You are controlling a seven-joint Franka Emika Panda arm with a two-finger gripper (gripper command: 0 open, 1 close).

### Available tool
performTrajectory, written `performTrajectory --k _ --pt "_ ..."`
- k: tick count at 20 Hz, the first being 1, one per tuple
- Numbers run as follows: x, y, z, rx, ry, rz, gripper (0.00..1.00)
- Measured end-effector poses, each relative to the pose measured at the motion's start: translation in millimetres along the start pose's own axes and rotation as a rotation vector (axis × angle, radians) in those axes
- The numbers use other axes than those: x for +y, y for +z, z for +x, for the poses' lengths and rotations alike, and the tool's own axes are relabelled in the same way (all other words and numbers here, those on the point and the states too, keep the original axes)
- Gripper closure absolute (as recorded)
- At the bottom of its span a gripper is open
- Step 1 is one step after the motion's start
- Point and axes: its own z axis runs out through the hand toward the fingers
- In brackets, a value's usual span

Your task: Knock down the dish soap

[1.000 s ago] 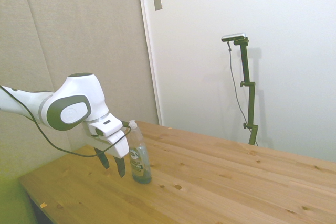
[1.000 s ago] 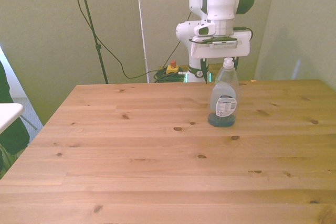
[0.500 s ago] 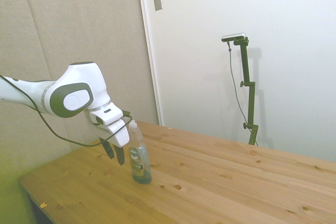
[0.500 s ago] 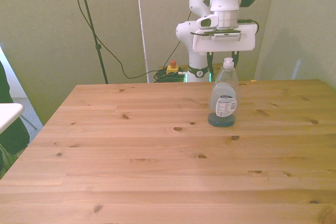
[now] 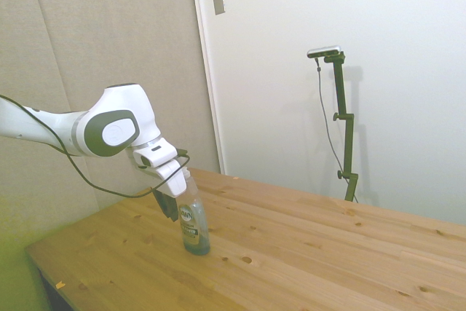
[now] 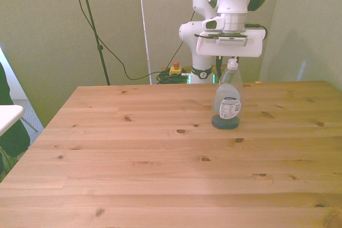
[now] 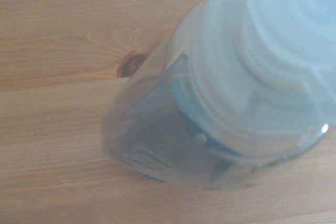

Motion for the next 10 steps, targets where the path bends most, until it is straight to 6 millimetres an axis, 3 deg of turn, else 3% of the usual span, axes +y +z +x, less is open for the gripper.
performTrajectory --k 5,10 --pt "-17 0 12 0.030 0.030 0.015 1.00" --pt "-55 1 38 0.065 0.097 0.067 1.00"
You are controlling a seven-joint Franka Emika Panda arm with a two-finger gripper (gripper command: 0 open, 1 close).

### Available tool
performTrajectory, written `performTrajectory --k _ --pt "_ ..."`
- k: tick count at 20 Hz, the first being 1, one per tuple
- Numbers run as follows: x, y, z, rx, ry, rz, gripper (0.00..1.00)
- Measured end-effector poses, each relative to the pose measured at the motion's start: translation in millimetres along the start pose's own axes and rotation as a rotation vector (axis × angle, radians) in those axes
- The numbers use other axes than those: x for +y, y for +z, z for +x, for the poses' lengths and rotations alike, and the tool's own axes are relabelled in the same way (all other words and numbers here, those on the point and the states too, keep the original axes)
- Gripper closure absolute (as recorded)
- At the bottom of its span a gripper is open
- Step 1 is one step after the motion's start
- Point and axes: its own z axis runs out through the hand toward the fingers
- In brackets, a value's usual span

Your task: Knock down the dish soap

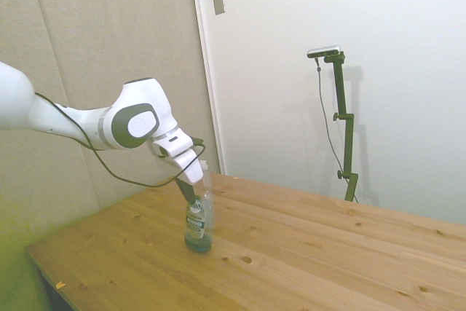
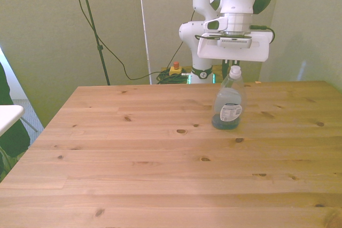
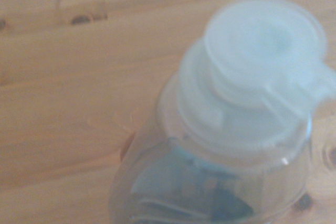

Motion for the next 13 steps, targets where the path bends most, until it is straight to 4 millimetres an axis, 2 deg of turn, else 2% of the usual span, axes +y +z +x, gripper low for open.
performTrajectory --k 5,13 --pt "-46 12 28 0.011 0.070 0.037 1.00" --pt "-103 23 74 0.042 0.153 0.076 1.00"
